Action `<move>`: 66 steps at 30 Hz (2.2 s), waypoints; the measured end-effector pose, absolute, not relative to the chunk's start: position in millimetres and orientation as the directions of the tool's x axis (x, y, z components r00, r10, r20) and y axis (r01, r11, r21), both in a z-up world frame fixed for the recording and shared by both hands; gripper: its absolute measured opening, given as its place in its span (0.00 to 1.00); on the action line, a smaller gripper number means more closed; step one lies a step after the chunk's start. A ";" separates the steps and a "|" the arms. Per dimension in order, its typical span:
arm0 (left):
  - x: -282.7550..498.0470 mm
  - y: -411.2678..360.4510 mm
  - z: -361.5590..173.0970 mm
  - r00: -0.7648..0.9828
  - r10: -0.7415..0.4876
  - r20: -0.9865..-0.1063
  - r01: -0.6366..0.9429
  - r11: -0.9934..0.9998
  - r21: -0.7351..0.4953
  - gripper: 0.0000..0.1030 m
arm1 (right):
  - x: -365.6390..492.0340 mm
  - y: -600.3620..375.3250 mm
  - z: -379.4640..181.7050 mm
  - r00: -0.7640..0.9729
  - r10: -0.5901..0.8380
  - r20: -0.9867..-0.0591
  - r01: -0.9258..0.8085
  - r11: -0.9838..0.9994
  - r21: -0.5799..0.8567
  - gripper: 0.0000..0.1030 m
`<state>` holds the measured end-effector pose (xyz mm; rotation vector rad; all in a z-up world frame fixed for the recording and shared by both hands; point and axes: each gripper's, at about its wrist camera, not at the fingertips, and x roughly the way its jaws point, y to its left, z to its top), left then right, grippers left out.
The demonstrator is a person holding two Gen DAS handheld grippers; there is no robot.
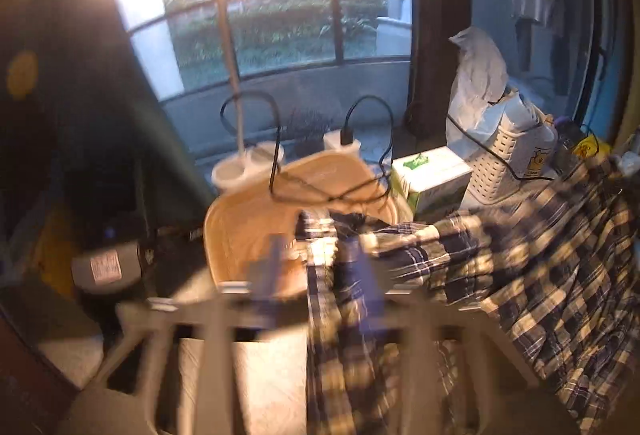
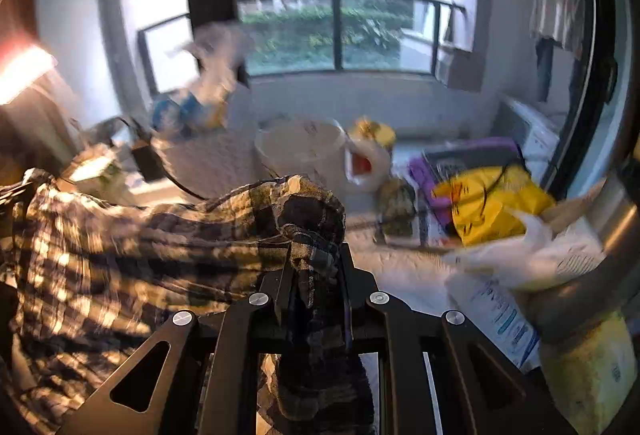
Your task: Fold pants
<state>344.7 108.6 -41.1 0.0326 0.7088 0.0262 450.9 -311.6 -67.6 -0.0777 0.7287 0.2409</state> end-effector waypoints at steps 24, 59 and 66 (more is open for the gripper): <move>249.9 111.6 -122.1 0.590 0.044 -0.806 -0.039 0.999 0.026 0.02 | 320.6 -363.1 -87.1 0.669 0.183 -0.721 -0.249 0.968 0.016 0.69; 109.1 56.0 -119.7 0.570 -0.303 -0.764 0.162 0.953 -0.257 0.05 | 227.1 -369.5 -139.6 0.640 0.147 -0.754 -0.273 0.961 -0.044 0.30; 139.3 84.1 -88.3 0.699 -0.172 -0.695 0.091 0.984 -0.152 0.04 | 216.7 -370.3 -108.0 0.698 0.163 -0.697 -0.264 0.964 -0.039 0.28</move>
